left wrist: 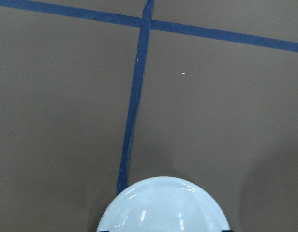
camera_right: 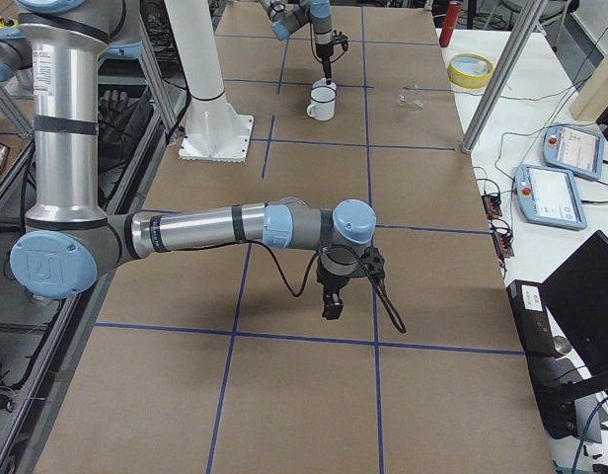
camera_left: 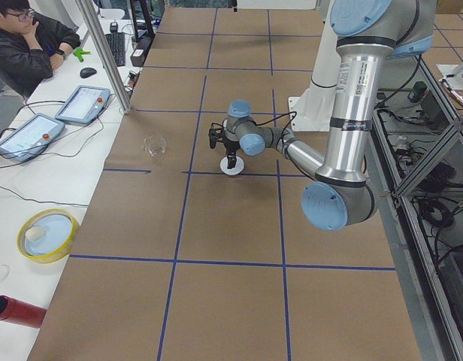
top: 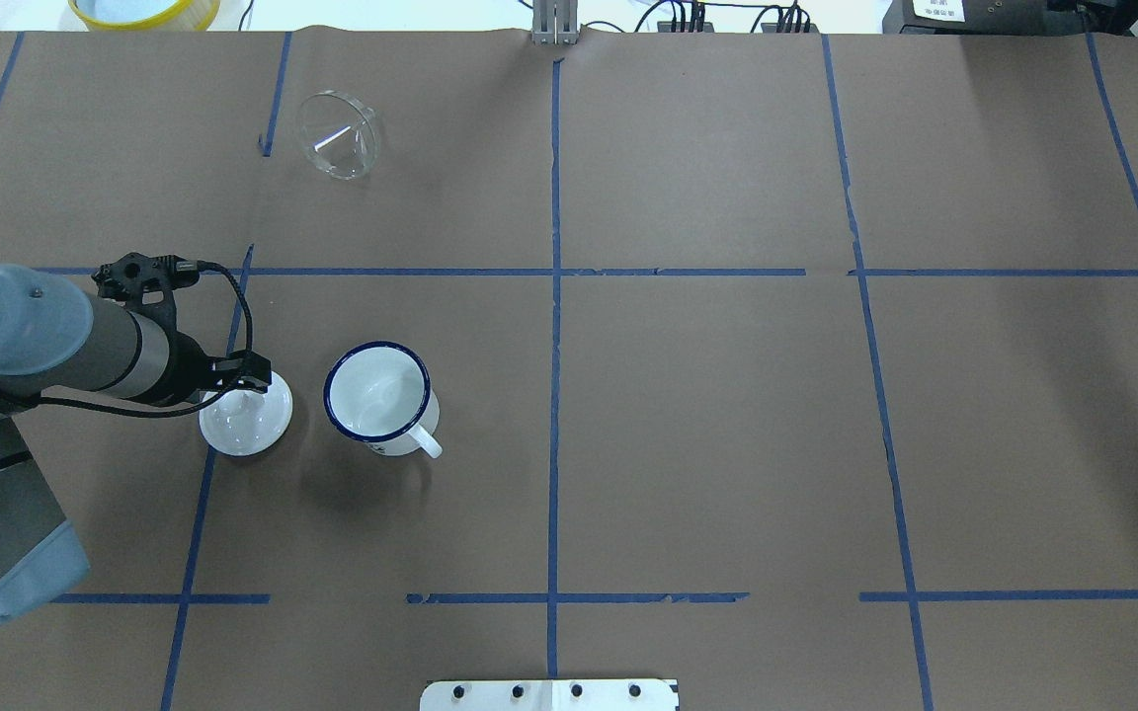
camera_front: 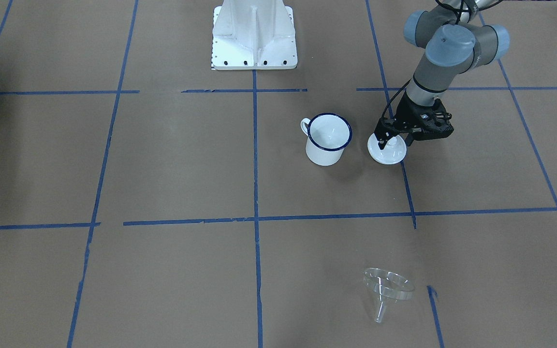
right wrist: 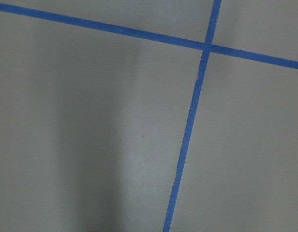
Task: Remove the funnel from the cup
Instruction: 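Close the left gripper on the knob of the white lid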
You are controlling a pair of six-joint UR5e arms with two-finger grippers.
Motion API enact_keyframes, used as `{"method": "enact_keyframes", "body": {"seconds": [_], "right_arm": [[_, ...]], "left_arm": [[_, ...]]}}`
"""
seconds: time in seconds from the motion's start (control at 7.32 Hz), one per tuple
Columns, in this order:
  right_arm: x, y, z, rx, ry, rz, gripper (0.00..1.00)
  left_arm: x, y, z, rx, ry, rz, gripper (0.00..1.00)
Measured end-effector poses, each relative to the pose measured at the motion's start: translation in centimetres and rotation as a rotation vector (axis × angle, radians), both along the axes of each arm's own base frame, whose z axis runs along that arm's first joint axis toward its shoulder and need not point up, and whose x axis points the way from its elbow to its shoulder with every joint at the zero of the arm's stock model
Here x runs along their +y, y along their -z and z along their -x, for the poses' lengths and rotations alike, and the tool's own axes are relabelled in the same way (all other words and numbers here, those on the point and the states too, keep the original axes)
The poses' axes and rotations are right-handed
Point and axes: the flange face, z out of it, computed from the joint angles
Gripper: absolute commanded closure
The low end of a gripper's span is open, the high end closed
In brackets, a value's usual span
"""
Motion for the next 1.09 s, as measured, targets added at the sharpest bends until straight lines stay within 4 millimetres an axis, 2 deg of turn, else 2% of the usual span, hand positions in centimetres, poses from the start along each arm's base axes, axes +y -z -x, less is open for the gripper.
{"method": "enact_keyframes", "body": {"seconds": [0.68, 0.82, 0.96, 1.09], "right_arm": [[0.0, 0.0, 0.0, 0.0, 0.0, 0.0, 0.0], [0.0, 0.0, 0.0, 0.0, 0.001, 0.0, 0.0], [0.0, 0.0, 0.0, 0.0, 0.0, 0.0, 0.0], [0.0, 0.0, 0.0, 0.0, 0.0, 0.0, 0.0]], "left_arm": [[0.3, 0.21, -0.12, 0.0, -0.005, 0.001, 0.22], [0.39, 0.17, -0.19, 0.0, -0.007, 0.002, 0.26], [0.46, 0.22, -0.22, 0.001, -0.008, 0.002, 0.46], [0.48, 0.24, -0.22, 0.001, -0.009, 0.002, 0.73]]}}
